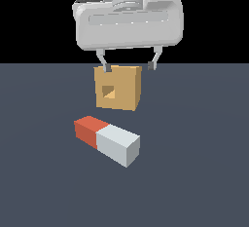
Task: Insert the peg into the horizontal hole in a box.
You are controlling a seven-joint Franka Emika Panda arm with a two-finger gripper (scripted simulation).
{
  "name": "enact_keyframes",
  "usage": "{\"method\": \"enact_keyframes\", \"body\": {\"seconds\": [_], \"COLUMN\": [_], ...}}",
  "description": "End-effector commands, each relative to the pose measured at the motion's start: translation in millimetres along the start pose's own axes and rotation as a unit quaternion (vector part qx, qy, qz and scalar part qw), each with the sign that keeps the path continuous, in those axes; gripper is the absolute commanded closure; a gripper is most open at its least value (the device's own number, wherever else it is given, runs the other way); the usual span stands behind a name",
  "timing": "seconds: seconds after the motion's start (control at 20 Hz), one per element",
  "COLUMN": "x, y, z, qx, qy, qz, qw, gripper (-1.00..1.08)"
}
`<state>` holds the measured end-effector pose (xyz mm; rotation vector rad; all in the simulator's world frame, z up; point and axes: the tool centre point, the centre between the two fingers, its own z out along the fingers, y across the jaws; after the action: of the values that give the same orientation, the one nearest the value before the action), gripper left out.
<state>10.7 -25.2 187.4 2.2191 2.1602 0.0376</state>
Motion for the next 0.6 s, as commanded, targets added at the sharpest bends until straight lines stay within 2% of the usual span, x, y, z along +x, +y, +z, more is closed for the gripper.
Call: {"method": "enact_keyframes", "body": {"seconds": [0.0, 0.55], "x": [0.0, -2.2], "y": [0.0, -3.4], "z": [0.0, 9.0], "qx": [0.0, 0.001], "qy": [0.0, 0.002], "qz": [0.0, -0.038], "qw": [1.0, 0.9993], "gripper": [-0.92, -0.92]}}
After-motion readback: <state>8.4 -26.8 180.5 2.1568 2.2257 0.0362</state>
